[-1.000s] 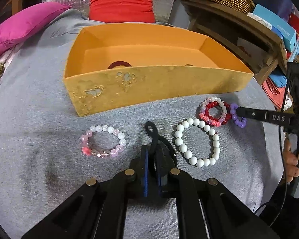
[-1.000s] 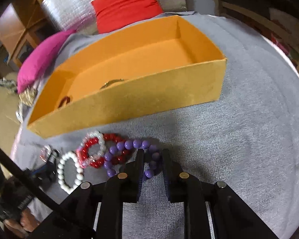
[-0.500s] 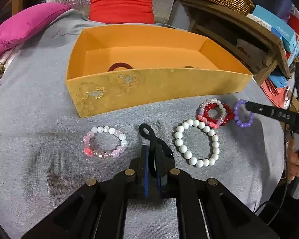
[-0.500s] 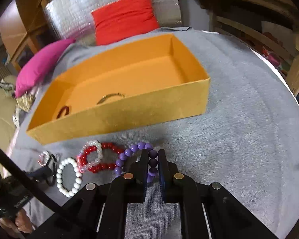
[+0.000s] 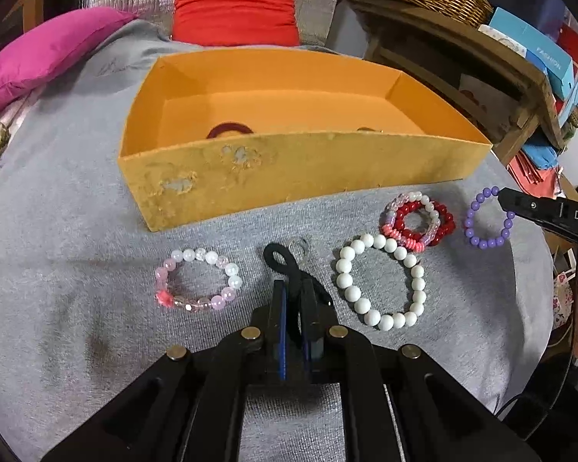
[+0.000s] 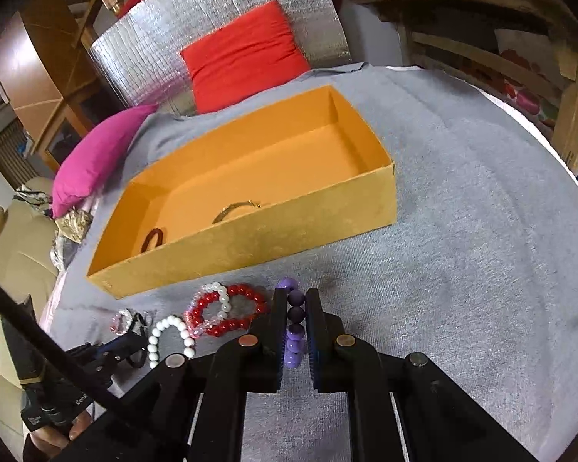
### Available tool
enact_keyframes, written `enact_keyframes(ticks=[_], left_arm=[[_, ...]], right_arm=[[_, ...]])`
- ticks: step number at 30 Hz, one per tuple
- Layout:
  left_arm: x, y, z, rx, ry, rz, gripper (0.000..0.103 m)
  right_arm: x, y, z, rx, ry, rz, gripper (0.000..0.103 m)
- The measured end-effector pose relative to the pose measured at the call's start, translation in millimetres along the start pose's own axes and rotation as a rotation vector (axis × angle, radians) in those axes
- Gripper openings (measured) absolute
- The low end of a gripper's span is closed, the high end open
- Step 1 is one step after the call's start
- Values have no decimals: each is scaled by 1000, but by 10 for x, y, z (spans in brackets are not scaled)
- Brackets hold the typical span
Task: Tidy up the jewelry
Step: 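Carry the hair tie and purple bracelet into the box and open both tools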
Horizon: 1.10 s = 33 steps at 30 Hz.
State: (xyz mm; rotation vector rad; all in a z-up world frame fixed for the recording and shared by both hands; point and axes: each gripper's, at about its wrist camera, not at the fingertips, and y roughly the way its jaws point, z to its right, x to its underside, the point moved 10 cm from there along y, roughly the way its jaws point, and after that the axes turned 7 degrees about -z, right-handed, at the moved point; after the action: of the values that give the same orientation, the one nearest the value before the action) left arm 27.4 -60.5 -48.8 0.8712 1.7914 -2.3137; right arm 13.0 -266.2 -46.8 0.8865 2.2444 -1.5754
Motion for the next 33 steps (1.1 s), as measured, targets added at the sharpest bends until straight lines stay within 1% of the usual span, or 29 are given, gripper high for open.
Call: enact_keyframes(ticks=[3, 6, 7, 13, 16, 19, 21, 22, 23, 25, 26, 27, 28, 30, 31, 33], left_arm=[[-43, -113, 79, 17, 11, 31, 6], [-89, -311, 186, 37, 41, 83, 6], [-104, -410, 245, 60, 53, 107, 6], [-198, -813, 442, 105, 110, 217, 6], [-295, -952, 439, 110, 108, 246, 6], [-448, -1026, 421, 148, 79, 260, 6], [-563, -1095, 366, 133, 83, 275, 6], [-607, -1148, 353, 146, 97, 279, 6], [-603, -1203, 340, 160, 109, 282, 6], [-591, -1252, 272, 148, 112, 302, 6], [-547, -1226, 234, 138, 112, 298, 6], [-472, -1128, 199, 130, 113, 265, 9], [-403, -996, 166, 118, 108, 224, 15], [-283, -733, 122, 90, 97, 145, 22], [-205, -556, 103, 65, 97, 93, 22], [-111, -337, 105, 24, 112, 32, 22]], right_arm=[[-42, -86, -25, -30, 4, 28, 10], [-99, -172, -74, -53, -1, 61, 10], [-114, -199, -92, -59, -3, 70, 10], [-227, -353, -219, -139, -5, 128, 10], [-308, -410, -286, -158, -8, 154, 10], [-425, -437, -329, -177, 4, 175, 10], [-523, -446, -350, -186, 15, 192, 10], [-579, -449, -369, -184, 13, 203, 10], [-627, -455, -389, -186, 9, 217, 10], [-673, -467, -408, -201, 2, 235, 10], [-672, -468, -402, -200, -2, 240, 10], [-661, -460, -388, -193, -6, 238, 10], [-645, -451, -371, -186, -7, 235, 10], [-619, -423, -323, -183, 9, 222, 10], [-611, -418, -307, -184, 15, 218, 10], [-597, -425, -296, -183, 15, 218, 10]])
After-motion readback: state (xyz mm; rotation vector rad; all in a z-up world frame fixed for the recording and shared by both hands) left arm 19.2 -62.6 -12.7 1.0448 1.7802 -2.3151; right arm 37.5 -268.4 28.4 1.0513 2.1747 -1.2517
